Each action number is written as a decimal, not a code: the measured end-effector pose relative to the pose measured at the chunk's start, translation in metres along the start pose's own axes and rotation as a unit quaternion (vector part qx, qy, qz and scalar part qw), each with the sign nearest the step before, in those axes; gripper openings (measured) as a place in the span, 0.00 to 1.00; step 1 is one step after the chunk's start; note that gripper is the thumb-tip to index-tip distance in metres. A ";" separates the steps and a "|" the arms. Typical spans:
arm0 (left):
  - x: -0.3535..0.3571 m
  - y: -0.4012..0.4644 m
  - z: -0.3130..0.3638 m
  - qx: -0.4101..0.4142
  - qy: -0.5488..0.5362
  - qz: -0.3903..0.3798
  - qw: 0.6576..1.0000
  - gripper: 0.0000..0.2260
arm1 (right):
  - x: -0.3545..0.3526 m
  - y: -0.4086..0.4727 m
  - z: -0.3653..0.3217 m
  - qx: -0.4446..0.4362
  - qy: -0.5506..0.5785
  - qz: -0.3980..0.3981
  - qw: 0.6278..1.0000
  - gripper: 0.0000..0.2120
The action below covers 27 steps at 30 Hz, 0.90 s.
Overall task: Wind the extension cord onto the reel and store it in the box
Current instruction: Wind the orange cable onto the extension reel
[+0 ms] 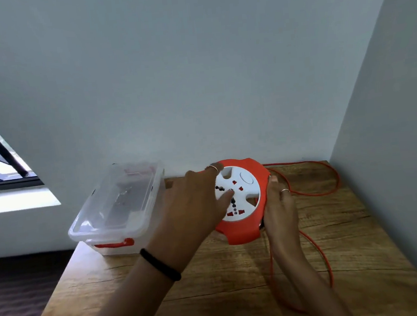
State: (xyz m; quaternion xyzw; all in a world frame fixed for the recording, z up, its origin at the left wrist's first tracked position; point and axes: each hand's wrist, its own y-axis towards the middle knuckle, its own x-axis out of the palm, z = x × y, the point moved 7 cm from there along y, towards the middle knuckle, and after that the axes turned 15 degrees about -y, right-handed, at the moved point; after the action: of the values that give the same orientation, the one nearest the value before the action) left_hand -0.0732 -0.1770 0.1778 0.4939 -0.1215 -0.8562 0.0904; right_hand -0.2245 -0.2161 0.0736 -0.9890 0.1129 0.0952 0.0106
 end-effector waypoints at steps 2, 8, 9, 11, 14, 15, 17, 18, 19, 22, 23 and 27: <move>0.013 -0.001 0.001 -0.016 0.009 -0.017 1.000 0.25 | 0.000 -0.001 0.001 0.001 0.002 0.004 1.000 0.21; 0.046 0.003 -0.007 -0.085 -0.043 -0.063 0.993 0.29 | -0.002 -0.003 -0.001 -0.020 0.000 0.018 1.000 0.20; 0.048 0.003 -0.008 -0.097 -0.068 -0.069 0.991 0.29 | -0.003 -0.004 -0.001 -0.024 0.000 0.022 0.999 0.20; 0.053 0.002 -0.007 -0.117 -0.115 -0.075 0.984 0.30 | -0.004 -0.005 0.000 -0.033 -0.002 0.031 0.999 0.19; 0.057 -0.001 -0.004 -0.122 -0.127 -0.036 0.984 0.31 | -0.003 -0.008 -0.001 -0.049 0.007 0.037 0.998 0.19; 0.056 -0.001 -0.003 -0.121 -0.110 -0.021 0.986 0.32 | -0.003 -0.009 0.000 -0.050 0.010 0.036 0.998 0.19; 0.057 -0.002 -0.004 -0.131 -0.097 -0.018 0.986 0.32 | -0.002 -0.011 0.002 -0.044 0.020 0.032 0.998 0.19; 0.058 -0.001 -0.005 -0.138 -0.112 -0.022 0.984 0.32 | -0.002 -0.012 0.002 -0.043 0.024 0.029 0.998 0.18; 0.057 0.000 -0.006 -0.145 -0.131 -0.022 0.981 0.31 | -0.002 -0.012 0.002 -0.047 0.024 0.031 0.998 0.16; 0.054 -0.001 -0.007 -0.147 -0.138 -0.010 0.979 0.28 | -0.004 -0.015 -0.002 -0.063 0.010 0.047 0.997 0.14; 0.054 -0.003 -0.005 -0.138 -0.124 -0.008 0.983 0.27 | -0.005 -0.016 -0.002 -0.065 0.008 0.050 0.997 0.14; 0.053 -0.007 0.003 -0.089 -0.063 -0.015 0.994 0.27 | -0.007 -0.018 0.001 -0.066 0.010 0.057 0.996 0.14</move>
State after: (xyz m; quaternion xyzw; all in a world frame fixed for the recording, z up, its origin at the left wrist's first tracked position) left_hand -0.1022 -0.1843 0.1336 0.4304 -0.0428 -0.8945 0.1132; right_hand -0.2269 -0.1968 0.0742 -0.9804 0.1625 0.0929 -0.0611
